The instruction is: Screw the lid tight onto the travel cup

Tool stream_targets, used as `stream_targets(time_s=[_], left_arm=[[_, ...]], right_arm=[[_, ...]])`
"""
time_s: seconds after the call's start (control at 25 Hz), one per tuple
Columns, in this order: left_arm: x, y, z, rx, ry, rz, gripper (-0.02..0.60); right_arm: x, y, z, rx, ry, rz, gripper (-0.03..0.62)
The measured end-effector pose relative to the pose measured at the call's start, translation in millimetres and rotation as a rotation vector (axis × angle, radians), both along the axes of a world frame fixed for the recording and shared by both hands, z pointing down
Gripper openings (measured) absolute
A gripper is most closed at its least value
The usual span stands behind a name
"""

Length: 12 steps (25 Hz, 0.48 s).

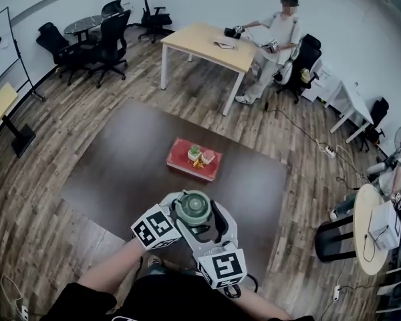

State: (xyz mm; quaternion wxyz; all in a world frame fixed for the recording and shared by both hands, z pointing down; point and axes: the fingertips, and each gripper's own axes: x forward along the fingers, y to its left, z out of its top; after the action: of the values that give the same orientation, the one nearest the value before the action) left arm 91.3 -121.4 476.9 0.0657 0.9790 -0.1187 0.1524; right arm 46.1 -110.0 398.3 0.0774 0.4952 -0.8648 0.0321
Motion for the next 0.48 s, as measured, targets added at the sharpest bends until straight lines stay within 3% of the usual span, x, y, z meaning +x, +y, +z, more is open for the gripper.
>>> stream_targets(time_s=[0.12,0.36,0.48], left_arm=[[-5.2,-3.8,-1.4,-0.004,0.011,-0.006,0.414],[-11.8,3.1,-10.5,0.015,0.034,0.035,0.414],[-9.6,14.4,-9.1,0.019,0.024,0.073,0.414]], right_arm=[[-4.5,2.9,-0.1,-0.002,0.017,-0.148,0.394],[7.3,9.2,-13.3,-0.011,-0.011,-0.588,0.399],[2.0,15.7,-7.5,-0.044,0.06,-0.794,0.397]])
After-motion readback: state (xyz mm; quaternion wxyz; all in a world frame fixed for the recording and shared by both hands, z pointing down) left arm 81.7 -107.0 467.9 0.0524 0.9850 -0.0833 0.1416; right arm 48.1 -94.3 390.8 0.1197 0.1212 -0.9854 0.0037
